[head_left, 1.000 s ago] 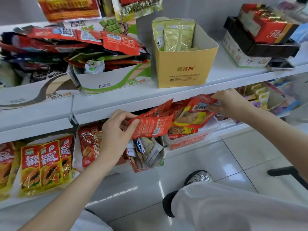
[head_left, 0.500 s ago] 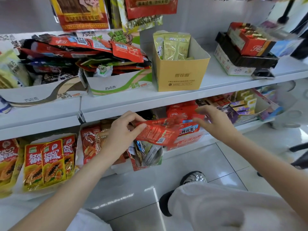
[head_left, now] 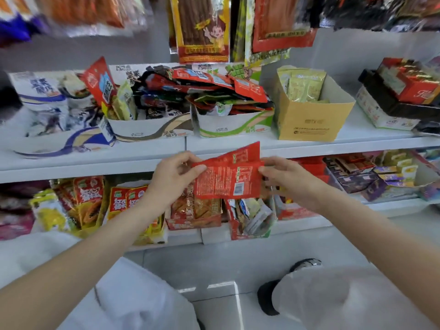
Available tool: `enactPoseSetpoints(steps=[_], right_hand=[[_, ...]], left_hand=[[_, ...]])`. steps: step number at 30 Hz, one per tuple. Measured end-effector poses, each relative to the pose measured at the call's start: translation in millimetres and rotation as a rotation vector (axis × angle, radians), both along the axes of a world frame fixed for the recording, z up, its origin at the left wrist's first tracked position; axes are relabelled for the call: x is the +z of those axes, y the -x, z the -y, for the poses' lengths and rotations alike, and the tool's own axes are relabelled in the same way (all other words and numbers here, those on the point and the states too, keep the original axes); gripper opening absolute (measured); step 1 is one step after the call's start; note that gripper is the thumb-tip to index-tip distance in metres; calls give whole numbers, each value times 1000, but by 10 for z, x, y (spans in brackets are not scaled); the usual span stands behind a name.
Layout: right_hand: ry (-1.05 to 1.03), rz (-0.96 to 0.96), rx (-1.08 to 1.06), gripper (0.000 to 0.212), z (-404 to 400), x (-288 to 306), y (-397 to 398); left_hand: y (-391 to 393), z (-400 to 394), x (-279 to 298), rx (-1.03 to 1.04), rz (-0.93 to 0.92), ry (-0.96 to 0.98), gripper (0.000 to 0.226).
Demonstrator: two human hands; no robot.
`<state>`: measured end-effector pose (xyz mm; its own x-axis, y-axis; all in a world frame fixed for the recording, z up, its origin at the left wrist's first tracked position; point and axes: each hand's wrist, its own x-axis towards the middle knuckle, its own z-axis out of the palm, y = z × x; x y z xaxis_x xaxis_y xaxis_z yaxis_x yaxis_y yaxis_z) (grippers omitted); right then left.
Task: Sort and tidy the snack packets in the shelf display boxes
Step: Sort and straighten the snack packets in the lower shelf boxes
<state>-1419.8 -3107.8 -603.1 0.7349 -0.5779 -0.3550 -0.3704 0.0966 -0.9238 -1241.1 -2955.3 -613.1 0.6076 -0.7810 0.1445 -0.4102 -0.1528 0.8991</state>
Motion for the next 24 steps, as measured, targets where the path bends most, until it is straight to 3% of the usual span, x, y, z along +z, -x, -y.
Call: enactPoseSetpoints(steps=[3, 5, 6, 8, 10, 12, 17, 19, 20, 24], right_hand=[[-546, 9, 118, 53, -171, 12, -156], [-784, 155, 94, 69, -298, -23, -303], [-814, 200, 44, 68, -365, -50, -382], [-709, 193, -85, 46, -483, -157, -504], [-557, 119, -220, 31, -559, -296, -561], [-471, 68, -290, 32, -572, -404, -583], [-316, 24, -243, 34, -505, -479, -599], [-281, 5, -127, 28, -546, -525, -606], [-257, -14, -71, 26, -573, -550, -622], [6, -190, 33, 25, -583, -623, -700]], left_hand=[[-122, -247, 16, 29, 390, 121, 4], [-142, -366, -69, -112, 631, 145, 15], [-141, -399, -137, -201, 793, 146, 22], [-167, -439, -337, -351, 1055, 167, 23], [-208, -470, -553, -438, 1099, 163, 14], [-205, -509, -667, -485, 898, 70, 21], [-285, -402, -612, -178, -165, -155, 37], [-371, -348, -647, -179, -570, -275, 36], [-393, -340, -677, -214, -654, -332, 28], [-456, -360, -742, -198, -632, -414, 12]])
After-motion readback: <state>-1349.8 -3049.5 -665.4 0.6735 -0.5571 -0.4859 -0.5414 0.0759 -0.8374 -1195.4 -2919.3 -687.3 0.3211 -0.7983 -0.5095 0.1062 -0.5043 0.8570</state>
